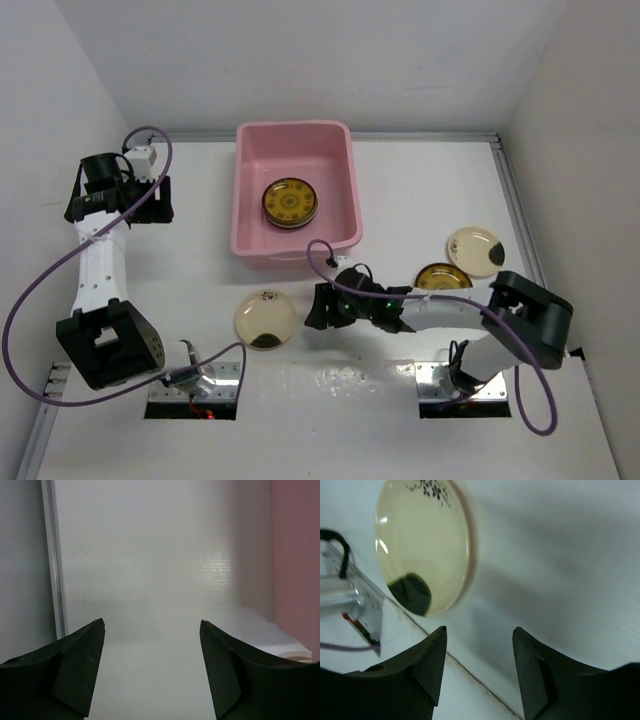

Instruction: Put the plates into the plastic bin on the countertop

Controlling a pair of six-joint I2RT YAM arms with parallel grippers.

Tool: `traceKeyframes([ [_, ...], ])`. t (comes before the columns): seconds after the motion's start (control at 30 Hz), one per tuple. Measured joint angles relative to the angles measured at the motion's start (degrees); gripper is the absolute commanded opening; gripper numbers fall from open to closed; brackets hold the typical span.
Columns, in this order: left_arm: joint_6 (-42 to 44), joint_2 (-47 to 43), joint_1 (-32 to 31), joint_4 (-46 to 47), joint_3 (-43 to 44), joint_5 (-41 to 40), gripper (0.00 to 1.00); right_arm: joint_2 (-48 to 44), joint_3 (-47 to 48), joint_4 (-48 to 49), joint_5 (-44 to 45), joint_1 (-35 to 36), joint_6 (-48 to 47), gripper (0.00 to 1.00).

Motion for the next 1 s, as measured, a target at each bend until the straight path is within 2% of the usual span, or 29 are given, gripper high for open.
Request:
traceKeyframes([
  [0.17, 1.1, -0.3, 0.0, 0.9, 0.0, 0.4, 0.78, 5.7, -1.1, 11.6, 2.9, 1.6, 9.4, 0.5],
  [0.33, 2.4, -0.3, 0.0, 1.0, 0.0, 0.5, 0.78, 12.0, 0.3, 18.9, 4.5, 2.3, 16.3, 0.44],
  [0.43, 3.0, 0.0, 0.0, 1.1, 0.1, 0.7, 0.78, 16.2, 1.0, 18.6, 5.4, 2.3, 19.6, 0.43],
  [0.57, 3.1, 1.4, 0.0, 1.3, 0.7, 1.8, 0.78, 16.2, 1.5, 16.8, 7.8, 2.6, 21.9, 0.43],
  [0.7, 3.1, 2.4, 0.0, 1.3, 0.8, 2.5, 0.78, 18.1, 4.0, 16.0, 8.0, 3.3, 20.9, 0.31],
  [0.73, 3.1, 2.6, 0.0, 1.3, 0.8, 2.6, 0.78, 19.5, 5.0, 16.3, 7.5, 3.4, 20.9, 0.22],
  [0.8, 3.1, 2.7, 0.0, 1.3, 0.8, 2.7, 0.78, 21.5, 6.6, 16.7, 6.9, 3.4, 20.8, 0.13],
  [0.83, 3.1, 2.7, 0.0, 1.3, 0.9, 2.7, 0.78, 22.2, 6.8, 17.2, 6.5, 3.4, 21.0, 0.01],
  [1.0, 3.1, 2.7, 0.0, 1.3, 0.9, 2.9, 0.78, 22.0, 6.4, 17.2, 5.6, 3.3, 20.1, 0.0],
])
